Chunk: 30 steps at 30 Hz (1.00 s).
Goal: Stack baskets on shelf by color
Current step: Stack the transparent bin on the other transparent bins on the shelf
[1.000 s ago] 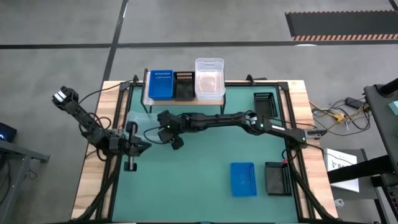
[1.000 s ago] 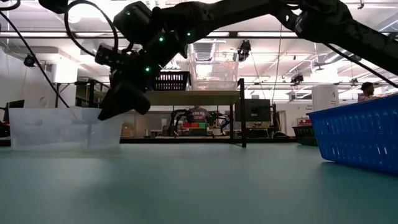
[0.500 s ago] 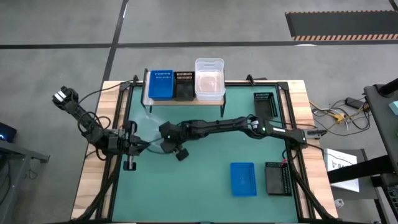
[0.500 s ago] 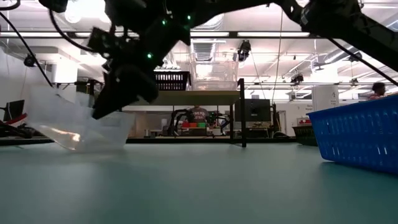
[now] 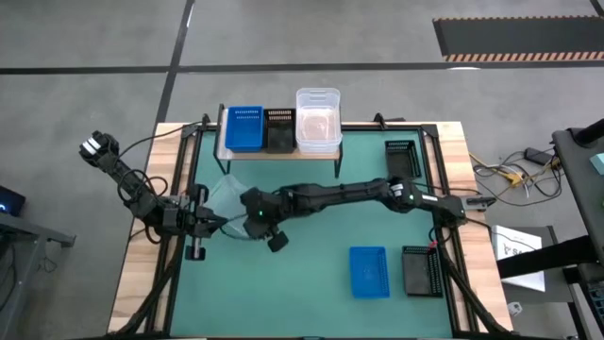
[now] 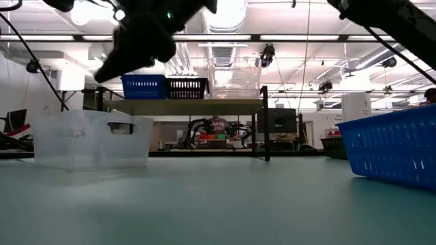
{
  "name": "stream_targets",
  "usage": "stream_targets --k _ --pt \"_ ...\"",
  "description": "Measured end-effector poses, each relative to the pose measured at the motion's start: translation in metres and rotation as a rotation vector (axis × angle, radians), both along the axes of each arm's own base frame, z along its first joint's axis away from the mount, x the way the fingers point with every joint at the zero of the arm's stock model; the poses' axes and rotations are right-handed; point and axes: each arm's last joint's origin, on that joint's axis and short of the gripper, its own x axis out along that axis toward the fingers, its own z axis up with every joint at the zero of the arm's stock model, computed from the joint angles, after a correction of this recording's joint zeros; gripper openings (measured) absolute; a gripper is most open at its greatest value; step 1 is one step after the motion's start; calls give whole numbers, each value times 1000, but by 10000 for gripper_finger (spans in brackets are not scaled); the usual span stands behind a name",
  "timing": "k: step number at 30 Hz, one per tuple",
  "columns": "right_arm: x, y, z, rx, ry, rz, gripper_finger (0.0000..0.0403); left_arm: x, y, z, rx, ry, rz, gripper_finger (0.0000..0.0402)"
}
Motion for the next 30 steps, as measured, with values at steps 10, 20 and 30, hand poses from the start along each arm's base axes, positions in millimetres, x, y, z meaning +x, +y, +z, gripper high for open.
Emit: stream_targets --k 10,20,30 --pt "8 -37 -45 201 127 -4 151 0 0 0 0 1 1 0" --pt "11 -26 -60 193 148 23 103 0 0 0 2 2 1 0" --pt "7 -4 -52 184 154 62 10 0 0 0 1 2 1 0"
